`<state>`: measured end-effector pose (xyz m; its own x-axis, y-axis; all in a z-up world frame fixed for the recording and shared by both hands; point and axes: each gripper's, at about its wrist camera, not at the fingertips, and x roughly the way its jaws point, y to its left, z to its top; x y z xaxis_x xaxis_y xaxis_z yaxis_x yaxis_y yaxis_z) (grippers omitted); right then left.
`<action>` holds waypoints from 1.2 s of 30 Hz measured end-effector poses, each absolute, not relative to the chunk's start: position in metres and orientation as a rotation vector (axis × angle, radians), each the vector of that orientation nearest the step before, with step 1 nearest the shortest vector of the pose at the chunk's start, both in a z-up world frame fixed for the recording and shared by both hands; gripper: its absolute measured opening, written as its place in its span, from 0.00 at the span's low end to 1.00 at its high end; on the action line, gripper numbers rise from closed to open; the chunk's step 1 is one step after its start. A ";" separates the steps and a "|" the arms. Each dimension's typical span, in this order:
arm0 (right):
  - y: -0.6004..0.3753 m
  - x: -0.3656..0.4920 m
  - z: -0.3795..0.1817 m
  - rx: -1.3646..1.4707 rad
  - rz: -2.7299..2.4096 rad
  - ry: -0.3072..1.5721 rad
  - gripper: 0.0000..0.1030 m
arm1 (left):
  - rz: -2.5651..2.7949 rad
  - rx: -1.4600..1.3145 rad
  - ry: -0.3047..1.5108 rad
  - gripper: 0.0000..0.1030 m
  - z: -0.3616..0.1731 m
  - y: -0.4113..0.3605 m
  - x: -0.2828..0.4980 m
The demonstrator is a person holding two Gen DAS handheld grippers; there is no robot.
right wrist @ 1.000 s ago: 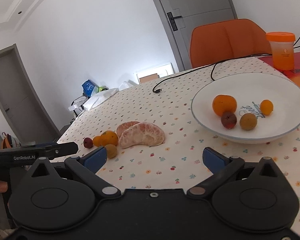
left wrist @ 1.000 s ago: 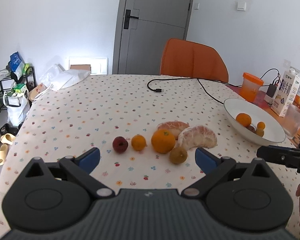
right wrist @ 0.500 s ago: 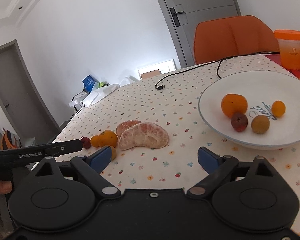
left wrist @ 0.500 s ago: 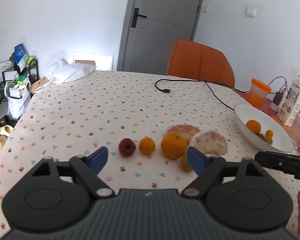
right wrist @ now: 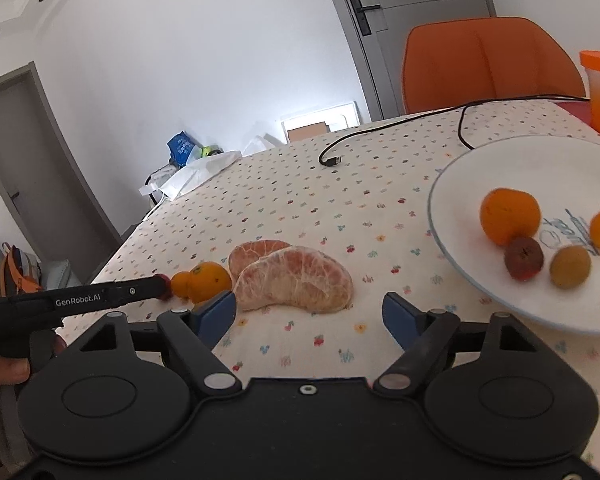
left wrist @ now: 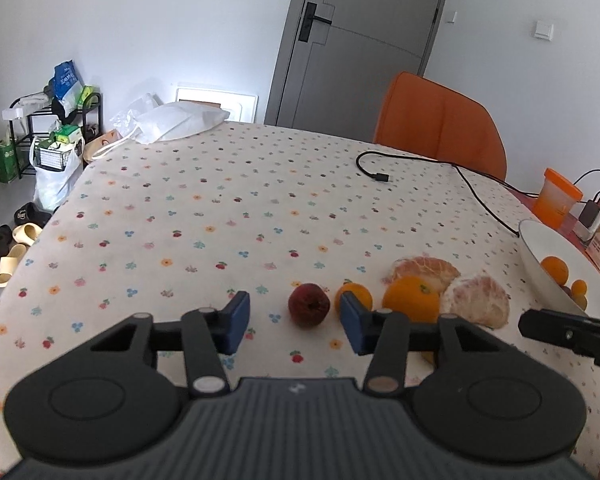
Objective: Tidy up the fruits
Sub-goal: 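Grasp the peeled pink grapefruit segment with the right tool while the left tool grasps the red plum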
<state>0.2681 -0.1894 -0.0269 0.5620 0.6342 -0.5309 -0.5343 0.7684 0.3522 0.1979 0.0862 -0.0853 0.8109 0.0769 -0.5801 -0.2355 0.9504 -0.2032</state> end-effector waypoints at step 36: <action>-0.175 0.270 -0.035 0.102 0.726 0.721 0.25 | 0.088 -0.268 0.592 0.21 -0.081 0.074 0.183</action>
<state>0.2698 -0.1752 -0.0347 0.5207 0.6386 -0.5667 -0.5711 0.7539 0.3248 0.1825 0.0739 -0.0815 0.8275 0.0049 -0.5615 -0.1581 0.9616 -0.2245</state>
